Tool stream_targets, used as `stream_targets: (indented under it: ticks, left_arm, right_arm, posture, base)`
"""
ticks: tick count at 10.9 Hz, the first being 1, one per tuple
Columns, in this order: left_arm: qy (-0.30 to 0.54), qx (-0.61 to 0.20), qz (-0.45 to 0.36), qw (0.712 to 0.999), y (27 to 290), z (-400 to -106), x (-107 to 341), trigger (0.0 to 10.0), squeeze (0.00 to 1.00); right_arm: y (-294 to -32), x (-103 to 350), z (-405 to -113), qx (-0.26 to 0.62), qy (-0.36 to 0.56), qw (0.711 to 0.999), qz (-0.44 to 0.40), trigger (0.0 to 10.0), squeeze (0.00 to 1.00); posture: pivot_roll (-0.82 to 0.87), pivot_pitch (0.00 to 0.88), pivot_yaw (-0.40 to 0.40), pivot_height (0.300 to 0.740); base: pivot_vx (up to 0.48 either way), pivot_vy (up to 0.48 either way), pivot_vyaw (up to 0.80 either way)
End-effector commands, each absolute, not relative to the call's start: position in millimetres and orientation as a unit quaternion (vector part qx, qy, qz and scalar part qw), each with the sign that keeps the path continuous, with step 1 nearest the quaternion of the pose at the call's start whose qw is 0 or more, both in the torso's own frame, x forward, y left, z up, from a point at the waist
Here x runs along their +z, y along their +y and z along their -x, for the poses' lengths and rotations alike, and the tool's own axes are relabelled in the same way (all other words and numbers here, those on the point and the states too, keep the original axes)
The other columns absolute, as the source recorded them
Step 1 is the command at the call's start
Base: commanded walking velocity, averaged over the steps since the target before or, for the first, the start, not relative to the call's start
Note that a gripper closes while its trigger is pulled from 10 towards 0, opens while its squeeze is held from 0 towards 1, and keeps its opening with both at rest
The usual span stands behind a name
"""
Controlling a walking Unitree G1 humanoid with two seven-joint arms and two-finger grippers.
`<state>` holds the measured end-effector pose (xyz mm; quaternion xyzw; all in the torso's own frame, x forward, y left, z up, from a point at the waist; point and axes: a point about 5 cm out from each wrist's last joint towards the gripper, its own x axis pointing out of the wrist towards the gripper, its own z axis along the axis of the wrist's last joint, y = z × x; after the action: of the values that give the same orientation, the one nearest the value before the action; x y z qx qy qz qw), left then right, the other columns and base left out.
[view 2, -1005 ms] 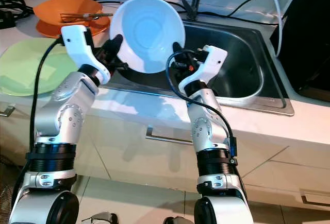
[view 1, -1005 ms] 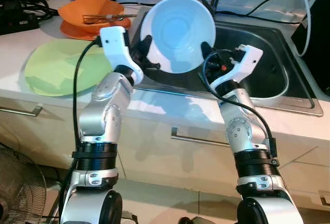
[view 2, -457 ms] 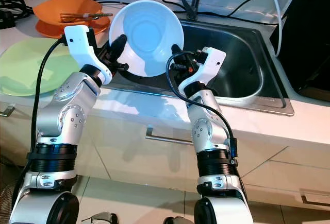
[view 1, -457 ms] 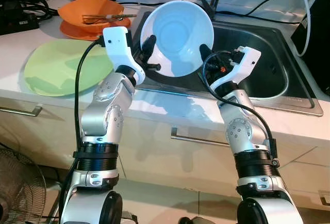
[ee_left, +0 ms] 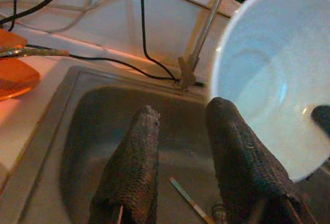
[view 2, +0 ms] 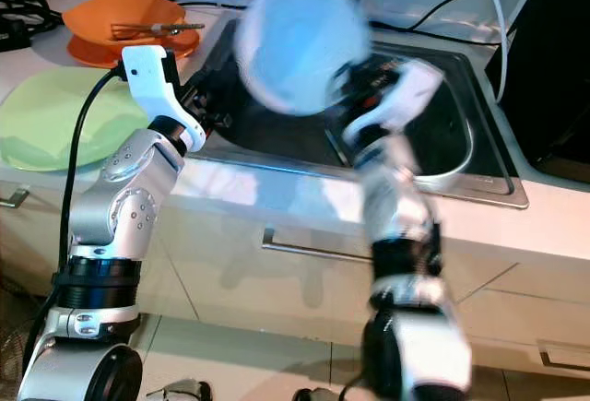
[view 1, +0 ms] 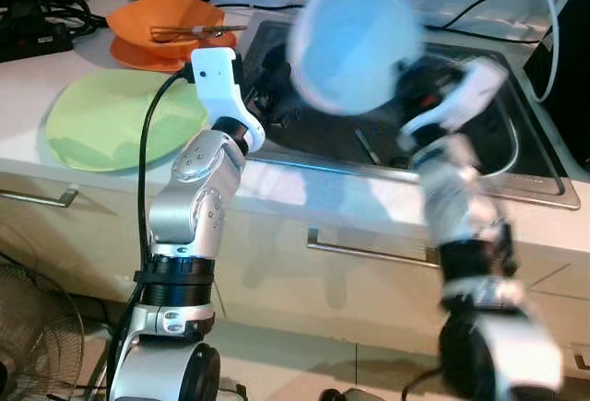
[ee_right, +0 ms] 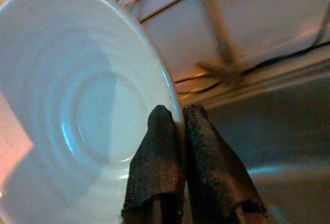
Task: Kitchen organization
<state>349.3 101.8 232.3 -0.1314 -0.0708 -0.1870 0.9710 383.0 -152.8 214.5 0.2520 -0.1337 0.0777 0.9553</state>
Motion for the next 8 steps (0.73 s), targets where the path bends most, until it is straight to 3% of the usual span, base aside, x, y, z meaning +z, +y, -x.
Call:
stream_targets:
  ticks: [1, 2, 3, 5, 8]
  left_arm:
    - [-0.061, -0.189, 0.122, 0.972, 99.3, -349.4, 227.4, 10.0, 0.00]
    - [-0.057, -0.191, 0.116, 0.973, 98.2, -349.0, 225.7, 10.0, 0.00]
    - [-0.031, -0.202, 0.097, 0.974, 93.7, -347.5, 218.7, 10.0, 0.00]
    - [0.044, -0.231, 0.052, 0.971, 87.0, -341.7, 194.0, 10.0, 0.00]
    - [0.101, -0.240, 0.024, 0.965, 85.8, -335.1, 176.3, 10.0, 0.00]
  right_arm:
    - [-161.7, 227.0, -386.4, 0.057, -0.161, 0.952, -0.255, 0.0, 0.00]
    - [-170.0, 228.9, -392.8, 0.034, -0.157, 0.958, -0.239, 0.0, 0.00]
    - [-174.5, 222.7, -400.7, 0.019, -0.126, 0.977, -0.173, 10.0, 0.00]
    - [-175.9, 203.7, -407.6, 0.006, -0.054, 0.993, -0.104, 10.0, 0.00]
    - [-170.7, 196.4, -410.8, 0.011, -0.022, 0.999, -0.048, 10.0, 0.00]
  posture:
    - [0.07, 0.061, -0.045, 0.740]
    - [0.07, 0.057, -0.044, 0.740]
    - [0.07, 0.053, -0.045, 0.740]
    - [0.09, 0.052, -0.051, 0.740]
    - [0.10, 0.049, -0.057, 0.740]
  base:
    - [0.000, 0.000, 0.00]
    - [0.000, 0.000, 0.00]
    - [0.000, 0.000, 0.00]
    - [0.000, 0.000, 0.00]
    - [0.000, 0.000, 0.00]
